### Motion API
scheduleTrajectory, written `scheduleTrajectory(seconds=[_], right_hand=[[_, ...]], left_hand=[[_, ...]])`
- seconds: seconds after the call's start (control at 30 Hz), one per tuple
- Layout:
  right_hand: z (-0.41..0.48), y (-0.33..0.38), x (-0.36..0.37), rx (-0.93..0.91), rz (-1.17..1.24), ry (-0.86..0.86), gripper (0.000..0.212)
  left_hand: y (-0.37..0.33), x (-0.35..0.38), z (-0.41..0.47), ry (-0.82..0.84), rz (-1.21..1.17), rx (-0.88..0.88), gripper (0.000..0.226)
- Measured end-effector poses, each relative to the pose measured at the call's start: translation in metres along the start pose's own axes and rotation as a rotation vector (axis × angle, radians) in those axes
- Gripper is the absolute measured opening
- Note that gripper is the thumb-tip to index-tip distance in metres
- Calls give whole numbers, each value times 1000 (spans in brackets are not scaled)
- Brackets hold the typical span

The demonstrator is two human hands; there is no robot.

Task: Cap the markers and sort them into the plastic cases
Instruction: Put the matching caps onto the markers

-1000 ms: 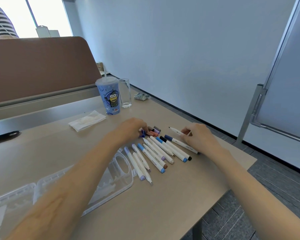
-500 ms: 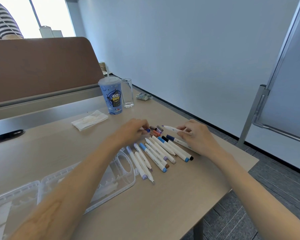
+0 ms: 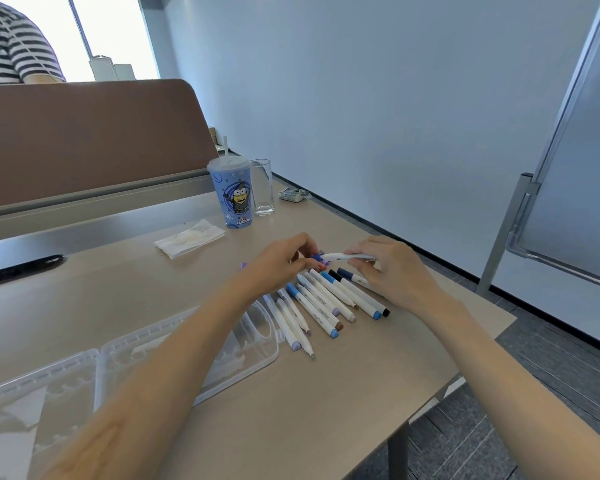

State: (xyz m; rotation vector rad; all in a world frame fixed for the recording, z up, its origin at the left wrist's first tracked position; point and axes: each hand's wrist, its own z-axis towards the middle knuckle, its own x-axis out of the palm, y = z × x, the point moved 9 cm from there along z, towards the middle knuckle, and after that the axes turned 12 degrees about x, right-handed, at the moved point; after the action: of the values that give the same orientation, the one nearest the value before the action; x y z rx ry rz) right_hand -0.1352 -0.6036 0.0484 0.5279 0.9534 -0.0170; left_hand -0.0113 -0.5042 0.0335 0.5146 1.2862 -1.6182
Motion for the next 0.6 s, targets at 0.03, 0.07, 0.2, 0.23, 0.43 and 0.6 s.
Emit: scheduleTrajectory(seconds=[0.03, 0.07, 0.2, 0.23, 0.43, 0.6], right_hand=[[0, 2, -1, -15, -1, 5, 22], [0, 5, -2, -28, 6, 8, 22], [2, 3, -13, 16, 156, -1, 21], [2, 1, -14, 44, 191, -3, 20], [5, 1, -14, 113, 234, -7, 18], [10, -23, -5, 182, 130, 46, 19]], left_hand=[[-4, -1, 1, 1, 8, 16, 7], [-9, -2, 1, -7, 8, 33, 8], [-23, -9, 3, -80, -66, 67, 8], [-25, -10, 4, -100, -88, 65, 8], [-23, -11, 5, -196, -171, 32, 7], [-9, 3, 5, -91, -67, -7, 15]])
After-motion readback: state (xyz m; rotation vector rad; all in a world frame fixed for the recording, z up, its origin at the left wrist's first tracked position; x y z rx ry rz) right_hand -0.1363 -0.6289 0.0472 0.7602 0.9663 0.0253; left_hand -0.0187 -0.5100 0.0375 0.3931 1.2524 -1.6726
